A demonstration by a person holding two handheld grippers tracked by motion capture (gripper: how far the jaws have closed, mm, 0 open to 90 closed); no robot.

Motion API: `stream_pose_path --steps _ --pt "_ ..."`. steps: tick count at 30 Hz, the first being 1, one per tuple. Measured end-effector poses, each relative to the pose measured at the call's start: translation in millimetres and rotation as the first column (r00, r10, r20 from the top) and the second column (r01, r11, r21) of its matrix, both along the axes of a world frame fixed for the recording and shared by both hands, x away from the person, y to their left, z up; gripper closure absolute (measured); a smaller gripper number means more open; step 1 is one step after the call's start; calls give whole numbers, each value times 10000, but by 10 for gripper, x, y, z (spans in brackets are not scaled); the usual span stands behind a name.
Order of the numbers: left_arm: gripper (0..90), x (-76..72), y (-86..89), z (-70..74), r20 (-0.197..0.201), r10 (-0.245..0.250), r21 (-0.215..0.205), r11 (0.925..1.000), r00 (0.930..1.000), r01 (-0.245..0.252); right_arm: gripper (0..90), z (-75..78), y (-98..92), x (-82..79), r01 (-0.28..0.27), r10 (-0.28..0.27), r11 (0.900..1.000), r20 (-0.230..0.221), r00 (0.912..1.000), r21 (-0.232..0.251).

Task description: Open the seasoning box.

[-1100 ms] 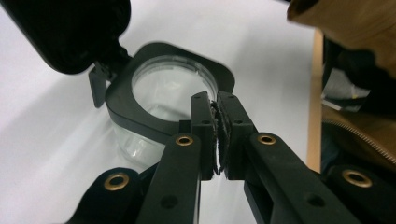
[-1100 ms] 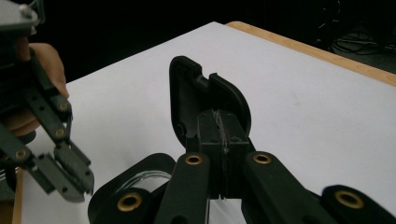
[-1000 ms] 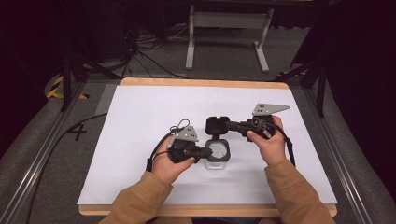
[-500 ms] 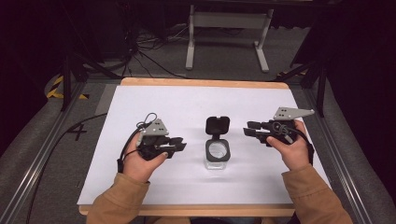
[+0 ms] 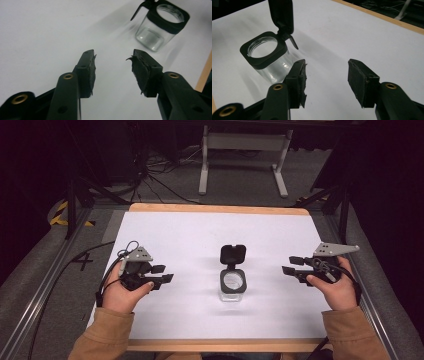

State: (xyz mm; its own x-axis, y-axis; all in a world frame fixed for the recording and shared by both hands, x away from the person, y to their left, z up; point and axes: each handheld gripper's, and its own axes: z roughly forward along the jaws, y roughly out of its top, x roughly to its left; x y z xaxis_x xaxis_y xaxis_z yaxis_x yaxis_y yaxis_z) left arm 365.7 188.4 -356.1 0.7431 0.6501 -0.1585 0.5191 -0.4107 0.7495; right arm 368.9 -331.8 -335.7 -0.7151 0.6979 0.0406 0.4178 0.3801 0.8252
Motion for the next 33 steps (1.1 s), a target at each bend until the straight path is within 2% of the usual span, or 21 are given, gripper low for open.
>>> stream_pose_path --steps 1,2,4,5,7,10,14,16,19,20,22,23,25,28,29,32,33 --pt "507 0 0 0 0 0 0 10000 10000 0 490 0 0 0 0 0 10000 0 10000 0" --pt "507 21 47 -42 -303 86 -28 10000 9995 -86 483 -2 -34 -12 96 -96 9999 -52 9999 119" --pt "486 60 131 -114 -427 309 137 9994 9986 -303 457 -33 -106 -13 257 -255 9996 -205 9995 69" --pt "477 80 183 -153 -407 507 326 9982 9979 -494 457 -57 -136 -8 378 -380 9993 -338 9987 -71" --pt "471 108 250 -210 -532 618 356 9976 9967 -600 439 -125 -189 9 695 -726 9957 -508 9961 -610" --pt "449 148 333 -303 -599 832 260 9963 9947 -817 433 -232 -244 28 853 -948 9890 -750 9927 -1210" --pt "436 183 372 -486 -1056 643 764 9955 9923 -564 427 -384 -342 33 1193 -1392 9766 -1030 9849 -1789" --pt "433 201 384 -556 -1213 575 1143 9925 9909 -436 427 -437 -374 24 1288 -1507 9755 -1148 9819 -1782" --pt "419 228 393 -613 -1457 596 1380 9897 9875 -394 426 -558 -410 9 1324 -1601 9701 -1263 9790 -2032" --pt "419 227 389 -619 -1581 623 1402 9893 9855 -400 426 -609 -423 2 1352 -1629 9671 -1164 9798 -2155" --pt "411 243 384 -647 -1495 540 1646 9859 9873 -290 423 -729 -459 -8 1344 -1687 9622 -1314 9769 -2368" --pt "408 247 383 -656 -1379 517 1841 9826 9891 -257 420 -793 -478 -18 1464 -1798 9589 -1214 9762 -2430" --pt "404 252 378 -683 -1360 396 1900 9817 9899 -131 420 -875 -520 -27 1481 -1768 9597 -1038 9788 -2389" --pt "401 263 374 -723 -1424 300 1954 9807 9894 -16 414 -969 -581 -31 1561 -1803 9731 -1379 9739 -1695" --pt "397 260 368 -737 -1399 306 1929 9812 9897 -31 402 -1000 -587 -32 1569 -1759 9766 -1265 9762 -1471" --pt "395 262 367 -759 -1338 291 1931 9812 9906 -27 400 -1021 -583 -31 1704 -1851 9756 -1011 9775 -1388" --pt "394 261 362 -768 -1199 290 1889 9820 9924 -59 396 -1035 -577 -22 1736 -1871 9741 -849 9787 -1452"
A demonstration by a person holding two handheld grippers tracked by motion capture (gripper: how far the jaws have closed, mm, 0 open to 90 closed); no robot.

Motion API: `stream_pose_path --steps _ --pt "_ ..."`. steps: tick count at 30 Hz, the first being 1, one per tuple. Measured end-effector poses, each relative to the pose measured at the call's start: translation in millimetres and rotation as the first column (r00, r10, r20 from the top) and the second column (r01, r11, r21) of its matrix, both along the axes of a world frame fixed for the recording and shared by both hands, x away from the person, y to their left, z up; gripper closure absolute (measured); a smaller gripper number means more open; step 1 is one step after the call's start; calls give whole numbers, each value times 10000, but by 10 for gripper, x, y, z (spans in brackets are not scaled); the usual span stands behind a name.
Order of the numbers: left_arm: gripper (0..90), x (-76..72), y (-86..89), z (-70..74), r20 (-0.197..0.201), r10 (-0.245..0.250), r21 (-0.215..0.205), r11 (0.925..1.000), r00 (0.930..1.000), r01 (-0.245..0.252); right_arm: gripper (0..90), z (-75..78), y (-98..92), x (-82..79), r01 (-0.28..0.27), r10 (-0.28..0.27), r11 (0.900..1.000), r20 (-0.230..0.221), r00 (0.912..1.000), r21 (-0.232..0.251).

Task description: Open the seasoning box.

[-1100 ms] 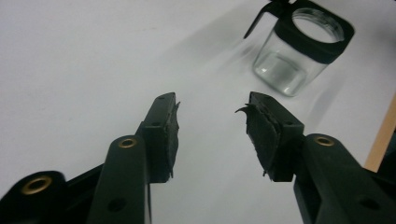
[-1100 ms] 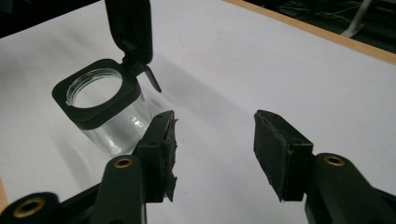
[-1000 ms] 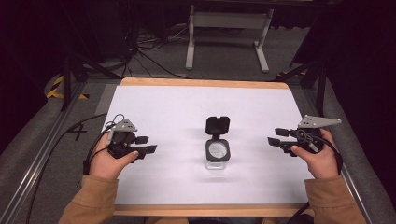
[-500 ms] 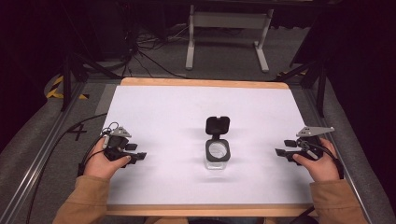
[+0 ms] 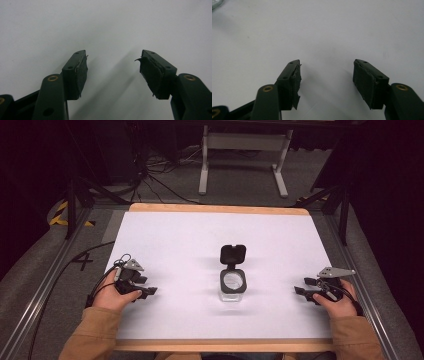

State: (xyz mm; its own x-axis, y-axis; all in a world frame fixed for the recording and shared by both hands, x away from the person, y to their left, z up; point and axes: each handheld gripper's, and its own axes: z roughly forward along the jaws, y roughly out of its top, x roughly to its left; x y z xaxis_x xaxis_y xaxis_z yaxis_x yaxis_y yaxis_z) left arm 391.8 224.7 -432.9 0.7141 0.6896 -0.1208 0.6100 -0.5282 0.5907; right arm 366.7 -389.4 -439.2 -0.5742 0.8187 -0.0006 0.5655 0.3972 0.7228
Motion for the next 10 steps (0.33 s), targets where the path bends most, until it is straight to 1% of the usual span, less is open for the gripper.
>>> stream_pose_path --steps 1,3,4,5,7,8,10 --pt "394 -4 -9 -6 81 53 -71 10000 10000 -52 394 -3 10 1 19 -19 10000 32 10000 29" --pt "395 -3 -19 -6 85 44 -55 10000 10000 -43 394 0 26 3 -21 21 10000 143 9999 -53" --pt "394 1 -19 -4 126 4 -75 10000 9999 -3 394 3 38 2 -5 4 10000 196 9998 30" --pt "394 3 -21 -4 91 -10 -157 9999 10000 11 393 7 41 4 -42 43 10000 226 9997 -53" --pt "389 7 -20 -4 55 -36 -224 9997 10000 37 393 25 61 1 -69 70 10000 311 9995 -24" --pt "387 4 -25 -8 56 52 -282 9996 10000 -51 393 34 68 1 -121 122 9999 290 9995 -30" --pt "381 7 -23 -7 100 84 -271 9996 9999 -81 393 40 77 4 -142 140 9999 340 9993 52"
